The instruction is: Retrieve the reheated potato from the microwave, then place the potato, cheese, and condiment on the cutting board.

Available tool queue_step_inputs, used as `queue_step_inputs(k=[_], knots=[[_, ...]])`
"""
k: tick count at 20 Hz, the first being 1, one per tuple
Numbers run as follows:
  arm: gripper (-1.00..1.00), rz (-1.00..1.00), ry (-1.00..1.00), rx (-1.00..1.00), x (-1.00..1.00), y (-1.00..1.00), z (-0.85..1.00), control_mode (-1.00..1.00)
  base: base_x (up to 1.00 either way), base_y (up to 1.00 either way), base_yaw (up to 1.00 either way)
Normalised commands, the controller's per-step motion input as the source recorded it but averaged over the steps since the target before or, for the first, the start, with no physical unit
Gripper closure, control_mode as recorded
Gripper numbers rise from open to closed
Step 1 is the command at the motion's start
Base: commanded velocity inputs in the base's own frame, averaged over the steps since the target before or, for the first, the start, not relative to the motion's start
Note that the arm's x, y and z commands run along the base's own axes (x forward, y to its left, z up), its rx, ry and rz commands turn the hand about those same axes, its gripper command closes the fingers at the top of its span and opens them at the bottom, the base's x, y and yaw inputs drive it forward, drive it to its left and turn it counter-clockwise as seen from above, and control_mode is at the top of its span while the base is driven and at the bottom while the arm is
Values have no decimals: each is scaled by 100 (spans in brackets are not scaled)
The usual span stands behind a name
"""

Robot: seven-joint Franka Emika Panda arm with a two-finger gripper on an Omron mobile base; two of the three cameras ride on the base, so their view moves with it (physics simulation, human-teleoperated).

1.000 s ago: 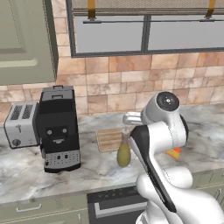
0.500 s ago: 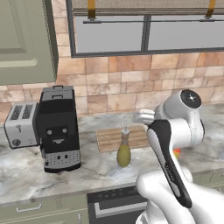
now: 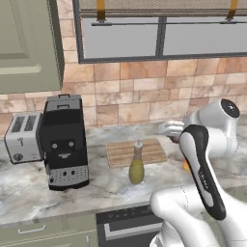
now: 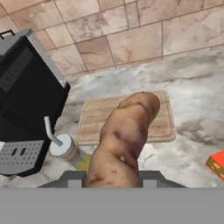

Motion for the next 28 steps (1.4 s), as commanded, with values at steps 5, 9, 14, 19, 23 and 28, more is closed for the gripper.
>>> queue_step_inputs(k=[5, 9, 14, 19, 23, 28], knots=[[100, 3, -1, -4, 27, -16, -12, -100, 0, 0, 0], [100, 1, 0, -11, 39, -11, -23, -100, 0, 0, 0], [100, 1, 7, -14, 48, -7, -22, -100, 0, 0, 0], [100, 15, 14, -5, 37, -11, -32, -100, 0, 0, 0], [100, 21, 17, 0, 34, -19, -28, -100, 0, 0, 0], [100, 15, 8, -2, 40, -12, -31, -100, 0, 0, 0]])
